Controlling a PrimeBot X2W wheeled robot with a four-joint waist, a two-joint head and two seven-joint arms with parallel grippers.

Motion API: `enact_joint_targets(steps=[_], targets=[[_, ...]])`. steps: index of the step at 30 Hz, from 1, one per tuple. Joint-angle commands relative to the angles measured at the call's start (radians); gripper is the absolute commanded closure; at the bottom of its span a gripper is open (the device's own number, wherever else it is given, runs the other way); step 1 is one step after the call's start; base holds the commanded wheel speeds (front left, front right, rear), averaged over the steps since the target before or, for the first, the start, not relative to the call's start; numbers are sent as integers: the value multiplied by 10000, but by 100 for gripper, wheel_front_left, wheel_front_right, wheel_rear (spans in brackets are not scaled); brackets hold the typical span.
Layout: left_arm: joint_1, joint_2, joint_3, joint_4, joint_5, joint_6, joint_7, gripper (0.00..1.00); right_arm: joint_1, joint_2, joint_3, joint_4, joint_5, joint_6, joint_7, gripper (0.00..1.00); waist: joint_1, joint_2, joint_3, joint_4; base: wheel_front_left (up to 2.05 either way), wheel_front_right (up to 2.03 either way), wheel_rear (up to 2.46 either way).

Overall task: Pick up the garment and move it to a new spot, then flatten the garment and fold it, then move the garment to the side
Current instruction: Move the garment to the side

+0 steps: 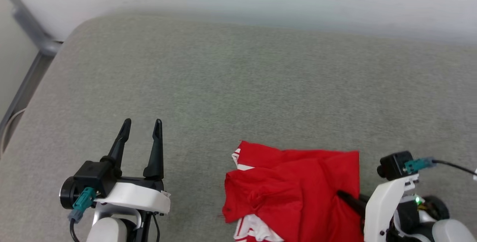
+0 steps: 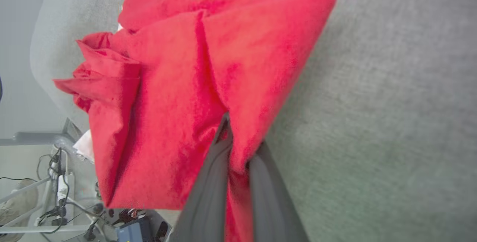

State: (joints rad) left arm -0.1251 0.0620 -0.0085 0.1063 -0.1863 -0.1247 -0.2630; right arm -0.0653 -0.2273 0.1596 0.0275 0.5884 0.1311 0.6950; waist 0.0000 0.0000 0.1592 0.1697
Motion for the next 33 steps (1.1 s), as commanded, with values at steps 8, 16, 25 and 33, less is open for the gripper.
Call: enact_joint_targets(steps=[8, 16, 25, 33], targets=[[22, 65, -11, -328, 171, -36, -18, 0, -510, -1120, 286, -1845, -1885, -8, 98, 100, 0, 0, -85, -1989, 0, 0, 0], [-163, 202, -175, -575, 235, -52, -18, 0, -908, -1703, 178, -2932, -2907, -10, 295, 100, 0, 0, 256, -4006, 0, 0, 0], [-1003, 948, -639, -1353, 234, -62, -16, 0, -2512, -1916, -510, -1684, -3119, -10, -596, 100, 0, 0, 2155, -5752, 0, 0, 0], [-2034, 1776, -1230, -2141, 220, -64, 197, 0, -4282, -2128, -2053, 513, -3652, -11, -1945, 100, 0, 0, 3955, -5830, 0, 0, 0]])
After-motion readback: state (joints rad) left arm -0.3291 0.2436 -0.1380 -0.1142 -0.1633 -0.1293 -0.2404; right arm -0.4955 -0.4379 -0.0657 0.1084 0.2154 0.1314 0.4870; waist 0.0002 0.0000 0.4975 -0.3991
